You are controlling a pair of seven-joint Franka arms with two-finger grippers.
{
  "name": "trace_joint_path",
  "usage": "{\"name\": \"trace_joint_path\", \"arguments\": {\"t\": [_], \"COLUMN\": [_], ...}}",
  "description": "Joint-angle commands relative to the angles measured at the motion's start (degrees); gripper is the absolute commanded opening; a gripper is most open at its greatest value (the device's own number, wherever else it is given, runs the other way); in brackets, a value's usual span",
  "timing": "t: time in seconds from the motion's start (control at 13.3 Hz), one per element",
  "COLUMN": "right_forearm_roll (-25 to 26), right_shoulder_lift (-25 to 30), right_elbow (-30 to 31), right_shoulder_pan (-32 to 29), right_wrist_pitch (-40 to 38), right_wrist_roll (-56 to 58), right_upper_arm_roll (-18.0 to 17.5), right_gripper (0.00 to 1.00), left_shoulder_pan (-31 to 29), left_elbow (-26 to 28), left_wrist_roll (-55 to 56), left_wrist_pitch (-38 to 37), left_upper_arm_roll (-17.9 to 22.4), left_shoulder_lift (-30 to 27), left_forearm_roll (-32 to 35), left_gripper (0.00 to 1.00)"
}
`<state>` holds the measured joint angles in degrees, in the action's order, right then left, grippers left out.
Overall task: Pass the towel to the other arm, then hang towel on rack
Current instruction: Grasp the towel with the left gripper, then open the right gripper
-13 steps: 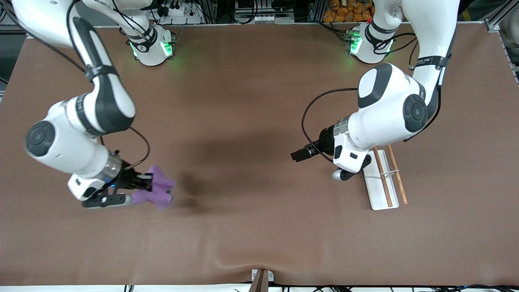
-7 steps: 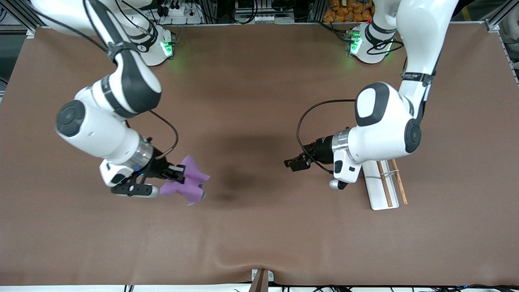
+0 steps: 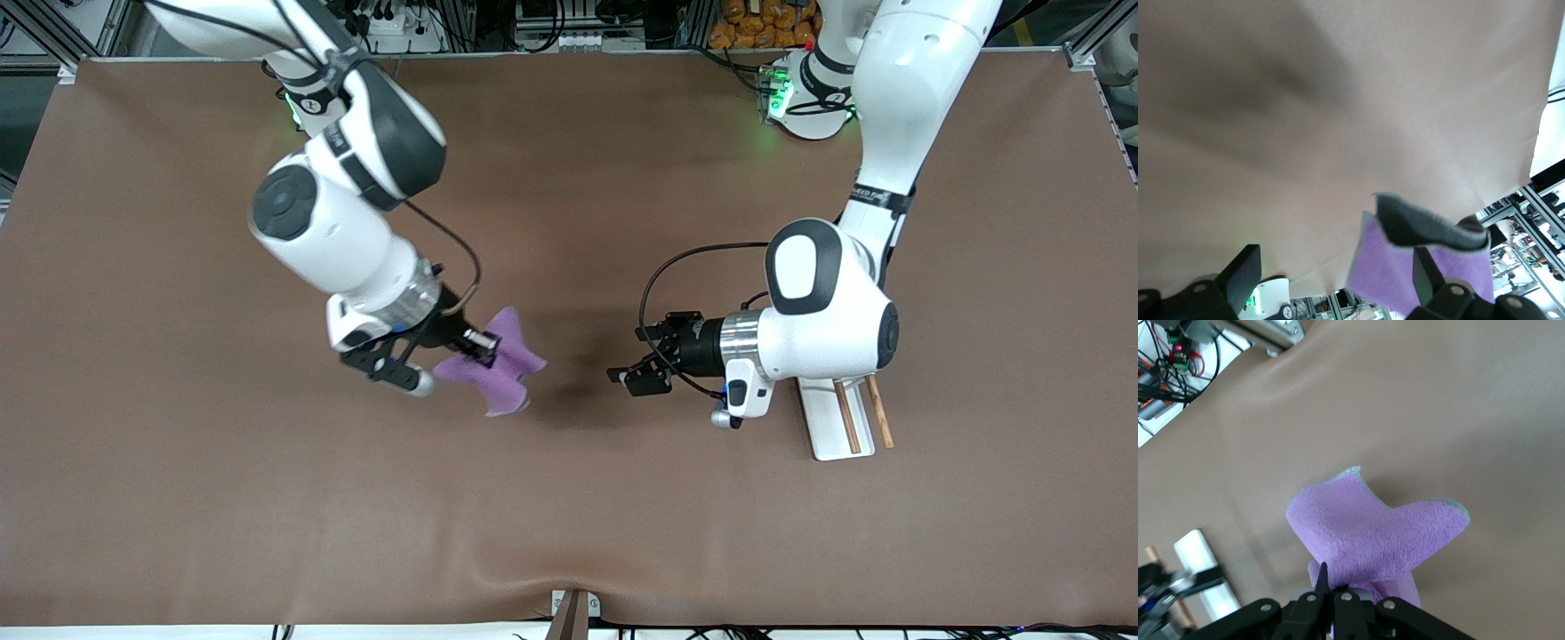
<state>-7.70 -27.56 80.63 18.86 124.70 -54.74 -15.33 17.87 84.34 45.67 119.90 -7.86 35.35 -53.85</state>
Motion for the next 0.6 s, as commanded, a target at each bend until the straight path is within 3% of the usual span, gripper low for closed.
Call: {"name": "trace_joint_path", "arguments": {"t": [0.0,0.23,0.53], "right_forearm_roll": [-0.5,-1.2,-1.2], "right_shoulder_lift": [-1.5,-3.0,-4.3], "right_elbow": [-1.7,-1.7,-2.8], "right_shoulder_pan": [3.5,7.0,7.5], "right_wrist_pitch": [2.9,8.8,11.6], "right_wrist_roll": [-8.2,-15.4,-17.7], "right_upper_arm_roll": [0.3,0.4,0.3], "right_gripper": [0.0,0.0,0.0], "left_shoulder_pan": [0.3,0.1,0.2], "left_elbow": [-0.8,-0.8,-0.5], "left_wrist_roll": [3.1,5.7,12.5], "left_wrist_pitch": [0.7,0.9,0.0], "left_upper_arm_roll": [0.0,0.0,0.0], "left_shoulder_lift": [1.1,3.1,2.1], "left_forearm_roll": [-1.6,-2.1,-0.6], "left_gripper": [0.93,0.85,0.84]}}
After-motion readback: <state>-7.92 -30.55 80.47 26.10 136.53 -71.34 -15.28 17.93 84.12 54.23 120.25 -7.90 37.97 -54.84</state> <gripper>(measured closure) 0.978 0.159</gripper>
